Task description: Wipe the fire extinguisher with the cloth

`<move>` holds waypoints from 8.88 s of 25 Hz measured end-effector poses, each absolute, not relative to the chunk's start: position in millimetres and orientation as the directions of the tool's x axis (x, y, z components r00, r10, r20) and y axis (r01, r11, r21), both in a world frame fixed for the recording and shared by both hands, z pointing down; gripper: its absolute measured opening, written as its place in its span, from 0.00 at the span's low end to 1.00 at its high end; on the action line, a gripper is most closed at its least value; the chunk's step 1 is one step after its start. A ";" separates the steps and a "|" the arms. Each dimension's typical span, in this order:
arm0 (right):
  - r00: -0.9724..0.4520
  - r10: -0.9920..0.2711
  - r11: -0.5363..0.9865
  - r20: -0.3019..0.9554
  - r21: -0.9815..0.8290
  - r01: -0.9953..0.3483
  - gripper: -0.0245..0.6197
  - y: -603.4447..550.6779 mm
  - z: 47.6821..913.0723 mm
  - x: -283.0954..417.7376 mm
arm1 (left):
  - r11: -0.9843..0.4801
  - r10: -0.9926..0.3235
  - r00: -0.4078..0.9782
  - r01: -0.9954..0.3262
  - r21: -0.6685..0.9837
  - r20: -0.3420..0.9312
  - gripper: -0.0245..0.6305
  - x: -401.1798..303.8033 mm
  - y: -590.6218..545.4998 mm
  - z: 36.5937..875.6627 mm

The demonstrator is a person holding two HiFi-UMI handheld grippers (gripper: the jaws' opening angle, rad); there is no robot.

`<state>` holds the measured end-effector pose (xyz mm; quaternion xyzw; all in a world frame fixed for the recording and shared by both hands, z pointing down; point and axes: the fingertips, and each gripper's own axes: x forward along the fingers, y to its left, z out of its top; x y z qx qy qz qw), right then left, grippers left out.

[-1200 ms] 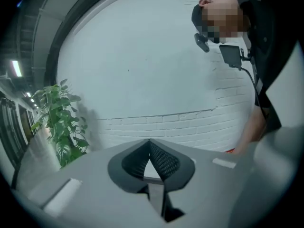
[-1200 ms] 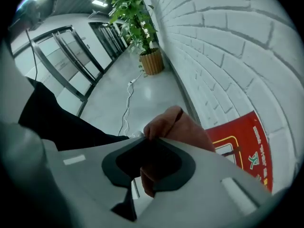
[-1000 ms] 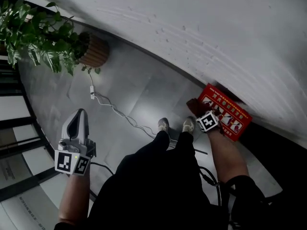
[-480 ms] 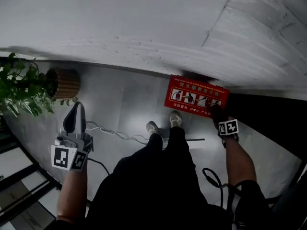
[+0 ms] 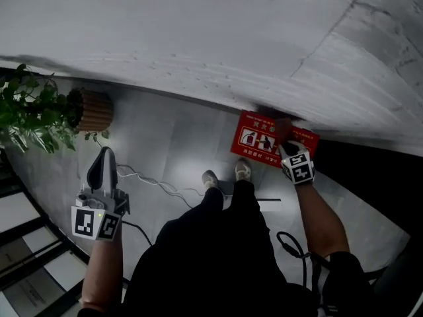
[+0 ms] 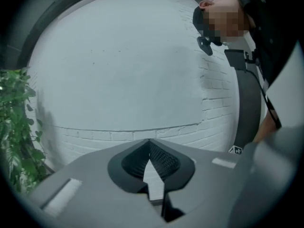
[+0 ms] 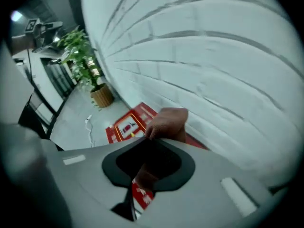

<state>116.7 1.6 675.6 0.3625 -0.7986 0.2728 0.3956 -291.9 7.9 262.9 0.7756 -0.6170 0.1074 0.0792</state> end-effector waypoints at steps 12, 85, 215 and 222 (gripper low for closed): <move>-0.462 -0.056 0.710 0.885 -0.289 -0.642 0.11 -57.9 748.3 -43.7 | 0.068 -0.934 -0.127 -0.981 -0.184 0.333 0.04 -385.8 132.6 240.7; -0.650 -0.236 0.620 0.723 -0.403 -0.673 0.11 4.3 704.5 -6.5 | -0.115 -0.933 0.056 -0.983 -0.144 0.356 0.04 -340.1 96.1 281.0; -0.437 -0.553 0.337 0.710 -0.289 -0.896 0.31 14.9 644.1 110.2 | -0.449 -0.849 0.431 -0.893 0.014 0.306 0.04 -266.8 42.0 301.9; -0.334 -0.806 0.287 0.489 -0.171 -0.943 0.22 38.1 504.2 140.2 | -0.599 -0.761 0.610 -0.791 0.124 0.220 0.04 -201.4 20.8 311.4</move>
